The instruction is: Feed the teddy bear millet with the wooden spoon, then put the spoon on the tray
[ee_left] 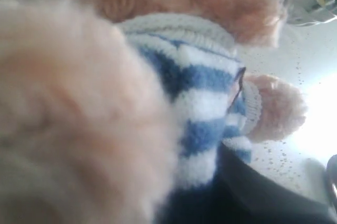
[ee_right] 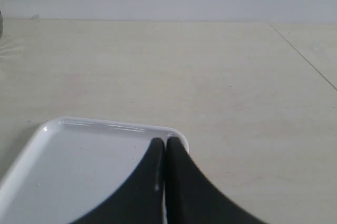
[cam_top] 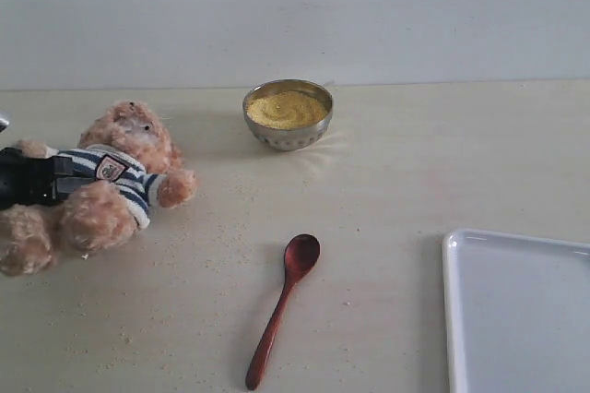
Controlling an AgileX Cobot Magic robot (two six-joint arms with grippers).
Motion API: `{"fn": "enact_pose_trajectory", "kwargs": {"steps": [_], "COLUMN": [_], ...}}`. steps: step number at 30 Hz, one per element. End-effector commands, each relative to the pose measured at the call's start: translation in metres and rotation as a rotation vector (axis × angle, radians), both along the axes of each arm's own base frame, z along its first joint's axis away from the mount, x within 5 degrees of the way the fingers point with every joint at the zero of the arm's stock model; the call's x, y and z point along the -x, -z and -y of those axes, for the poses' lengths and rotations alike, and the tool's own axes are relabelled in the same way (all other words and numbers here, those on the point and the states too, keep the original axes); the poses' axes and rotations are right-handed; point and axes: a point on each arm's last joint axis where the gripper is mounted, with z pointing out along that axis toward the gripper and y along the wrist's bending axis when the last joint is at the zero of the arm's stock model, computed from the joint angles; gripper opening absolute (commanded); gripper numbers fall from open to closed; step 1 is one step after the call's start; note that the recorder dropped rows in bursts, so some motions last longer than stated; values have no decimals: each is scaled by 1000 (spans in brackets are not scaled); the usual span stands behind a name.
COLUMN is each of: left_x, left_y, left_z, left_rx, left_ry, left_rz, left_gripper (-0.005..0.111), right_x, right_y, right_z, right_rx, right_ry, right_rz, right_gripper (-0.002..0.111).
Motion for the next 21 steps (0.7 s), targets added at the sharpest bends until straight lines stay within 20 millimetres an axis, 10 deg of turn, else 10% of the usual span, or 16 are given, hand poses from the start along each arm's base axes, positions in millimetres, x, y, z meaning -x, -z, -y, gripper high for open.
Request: {"fn": "enact_pose_trajectory", "kwargs": {"steps": [1, 11, 21], "left_x": [-5, 20, 31], "left_y": [-12, -132, -127], "left_z": [6, -1, 0], "left_rx": [110, 279, 328], "left_ry": [11, -110, -202], "left_rz": [15, 114, 123], "left_gripper": [5, 5, 5], "right_x": [0, 0, 0], "right_y": [-1, -1, -3], "right_z": [0, 0, 4], "right_rx": [3, 3, 249], "right_ry": [3, 3, -25], "right_rz": [8, 8, 12], "right_gripper": [1, 1, 1]}}
